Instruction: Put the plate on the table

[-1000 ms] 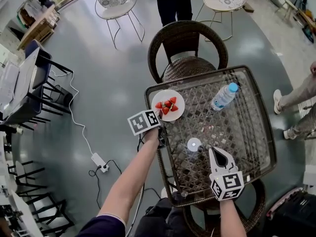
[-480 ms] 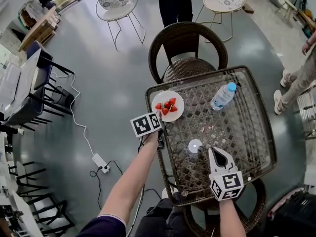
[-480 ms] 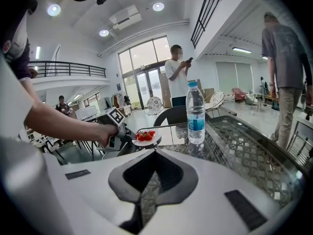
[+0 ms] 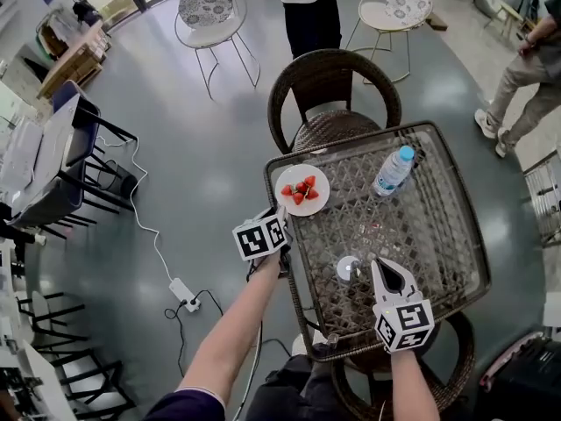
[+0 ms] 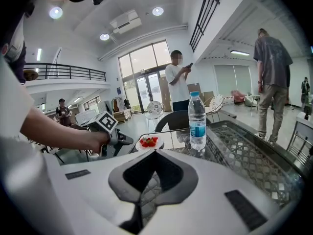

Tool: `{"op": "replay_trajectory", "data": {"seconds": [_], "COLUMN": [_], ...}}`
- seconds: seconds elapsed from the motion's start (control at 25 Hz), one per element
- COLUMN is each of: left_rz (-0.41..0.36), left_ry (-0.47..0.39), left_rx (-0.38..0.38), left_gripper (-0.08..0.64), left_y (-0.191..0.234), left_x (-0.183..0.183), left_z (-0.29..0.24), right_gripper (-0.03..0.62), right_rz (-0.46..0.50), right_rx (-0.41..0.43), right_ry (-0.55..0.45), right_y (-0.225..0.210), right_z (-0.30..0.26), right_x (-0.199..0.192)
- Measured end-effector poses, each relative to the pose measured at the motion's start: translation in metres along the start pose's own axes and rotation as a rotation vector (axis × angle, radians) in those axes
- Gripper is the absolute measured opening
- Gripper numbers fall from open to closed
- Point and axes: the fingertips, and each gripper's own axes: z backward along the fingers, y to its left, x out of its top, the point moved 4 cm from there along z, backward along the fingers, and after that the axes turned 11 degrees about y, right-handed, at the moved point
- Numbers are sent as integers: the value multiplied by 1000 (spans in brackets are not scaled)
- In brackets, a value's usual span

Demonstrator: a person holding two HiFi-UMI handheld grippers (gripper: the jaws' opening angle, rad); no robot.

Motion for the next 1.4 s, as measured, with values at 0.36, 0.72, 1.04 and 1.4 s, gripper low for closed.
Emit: {"op": "replay_trajectory", "data": {"seconds": [0.36,0.72,1.04,1.4], "left_rz": [-270,-520,-577,-633], "left_ry": [-65,-182,-230,-305], "left_rx": [-264,-392,-517,-561], "left_gripper": [100,8,8,8], "left_y": [-59,-121,-162,-186], "left_x": [-37,-79,-108,-110], "left_z": [85,187,261,306], "right_gripper": [5,5,6,5], "right_rz": [19,-12,-8,59], "right_rx": [6,18,29,49], "right_ry": [-79,-143,-214,-297], "right_y": [32,64,86,113], "right_z": [25,63,110,153], "right_x": [26,30,40,65]}}
